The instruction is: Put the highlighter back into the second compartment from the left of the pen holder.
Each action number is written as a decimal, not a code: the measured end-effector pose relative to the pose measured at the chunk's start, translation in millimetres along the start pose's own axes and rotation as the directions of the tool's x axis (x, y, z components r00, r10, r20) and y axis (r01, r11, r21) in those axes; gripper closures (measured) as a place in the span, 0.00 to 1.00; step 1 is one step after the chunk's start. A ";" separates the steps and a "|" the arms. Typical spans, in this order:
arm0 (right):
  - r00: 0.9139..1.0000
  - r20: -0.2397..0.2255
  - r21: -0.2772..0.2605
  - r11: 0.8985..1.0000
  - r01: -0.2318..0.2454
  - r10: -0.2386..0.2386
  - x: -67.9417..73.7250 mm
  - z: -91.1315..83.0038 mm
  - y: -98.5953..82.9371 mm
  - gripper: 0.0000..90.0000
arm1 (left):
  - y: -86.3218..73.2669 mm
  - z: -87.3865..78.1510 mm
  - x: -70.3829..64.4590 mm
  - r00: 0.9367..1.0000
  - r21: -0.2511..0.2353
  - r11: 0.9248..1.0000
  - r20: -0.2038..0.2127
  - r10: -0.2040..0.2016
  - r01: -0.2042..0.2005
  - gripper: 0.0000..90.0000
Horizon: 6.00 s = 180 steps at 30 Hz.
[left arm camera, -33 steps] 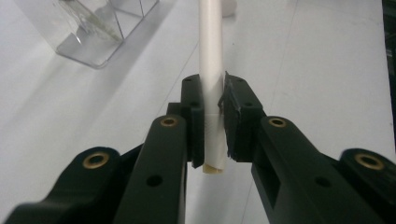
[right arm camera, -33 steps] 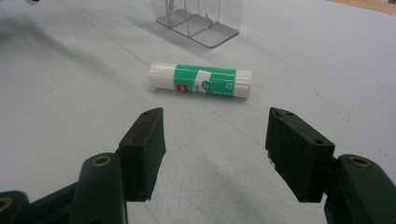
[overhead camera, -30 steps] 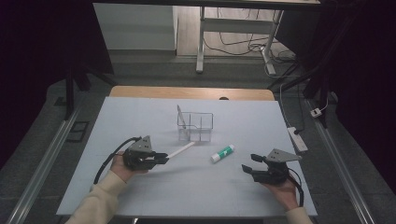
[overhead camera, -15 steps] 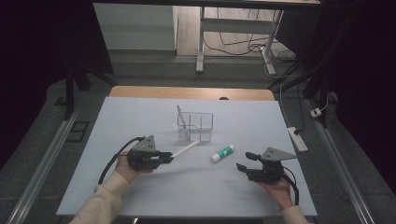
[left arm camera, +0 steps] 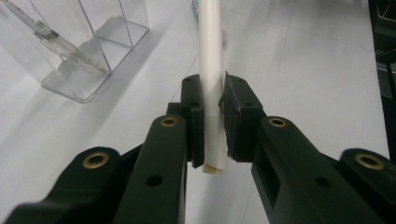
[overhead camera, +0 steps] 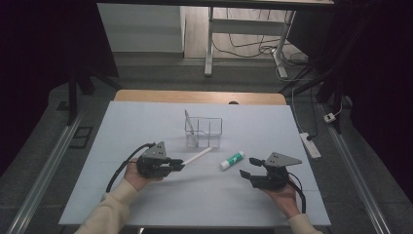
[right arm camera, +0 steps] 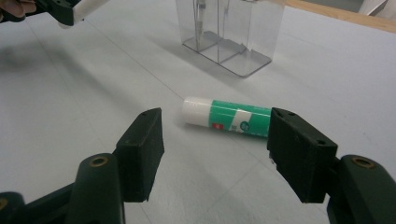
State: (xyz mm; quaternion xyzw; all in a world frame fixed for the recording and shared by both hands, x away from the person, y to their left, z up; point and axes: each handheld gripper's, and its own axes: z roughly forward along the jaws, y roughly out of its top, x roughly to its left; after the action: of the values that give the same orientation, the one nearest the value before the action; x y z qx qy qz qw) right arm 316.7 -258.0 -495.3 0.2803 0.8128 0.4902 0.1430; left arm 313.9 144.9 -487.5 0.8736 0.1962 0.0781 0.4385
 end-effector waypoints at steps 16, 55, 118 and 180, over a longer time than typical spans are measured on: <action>0.999 -0.036 -0.014 1.000 0.001 -0.002 9.8 14.1 11.1 0.40 | 9.2 15.6 -5.6 1.000 -0.009 1.000 0.006 0.010 -0.010 0.87; 0.996 -0.090 -0.055 0.998 -0.020 0.015 29.2 51.4 31.3 0.43 | 23.1 43.5 -14.1 0.998 0.006 0.999 0.023 0.051 -0.051 0.87; 0.959 -0.261 -0.247 0.952 -0.181 0.114 28.3 47.4 48.8 0.87 | 21.1 49.3 -15.0 0.993 0.094 0.995 -0.104 0.046 -0.036 0.64; 0.980 -0.146 -0.362 0.915 -0.177 0.132 -4.4 24.8 93.3 0.87 | -74.7 -49.1 5.1 0.927 0.008 0.955 -0.243 -0.286 0.297 0.36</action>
State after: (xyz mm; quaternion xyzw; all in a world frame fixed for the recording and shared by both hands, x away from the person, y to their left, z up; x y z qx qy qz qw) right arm 362.2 -209.0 -425.5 0.2820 0.6872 0.6611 0.1058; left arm 283.0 223.4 -517.5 0.8285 0.3768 0.1121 0.3989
